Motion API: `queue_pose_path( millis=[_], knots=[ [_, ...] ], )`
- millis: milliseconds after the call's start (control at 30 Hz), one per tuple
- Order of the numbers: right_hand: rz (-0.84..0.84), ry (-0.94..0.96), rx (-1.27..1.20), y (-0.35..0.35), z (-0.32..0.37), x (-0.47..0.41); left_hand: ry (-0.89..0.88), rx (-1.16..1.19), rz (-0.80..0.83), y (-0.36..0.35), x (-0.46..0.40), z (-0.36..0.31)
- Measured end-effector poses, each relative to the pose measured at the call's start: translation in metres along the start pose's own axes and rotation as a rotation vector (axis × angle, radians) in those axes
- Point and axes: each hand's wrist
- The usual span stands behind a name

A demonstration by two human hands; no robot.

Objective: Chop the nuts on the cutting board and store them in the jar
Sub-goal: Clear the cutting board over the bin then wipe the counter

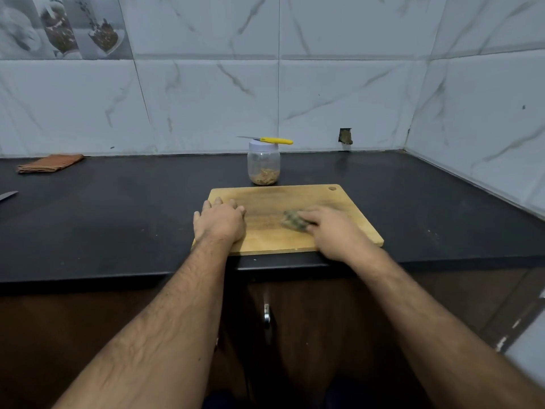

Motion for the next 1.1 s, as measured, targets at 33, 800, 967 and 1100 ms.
queue_pose_path(
  millis=[33, 800, 967, 1100],
  knots=[
    [-0.018, -0.099, 0.029, 0.009, -0.018, -0.001, -0.002, 0.005, -0.001, 0.000, -0.001, 0.000],
    [-0.217, -0.047, -0.037, 0.008, -0.036, 0.025, -0.021, 0.013, -0.010, 0.004, 0.008, 0.001],
    [-0.173, 0.185, -0.177, -0.006, 0.017, 0.014, -0.019, 0.012, -0.009, 0.004, 0.008, -0.002],
    [-0.100, 0.287, 0.098, -0.021, 0.051, 0.018, -0.017, 0.003, -0.017, 0.005, 0.007, 0.001]
  ],
)
Point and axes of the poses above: each hand's wrist, its own x-axis away from the middle knuckle, its own y-axis out of the back of the hand, z = x × y, and after that the axes turned 1 degree about x, right-handed
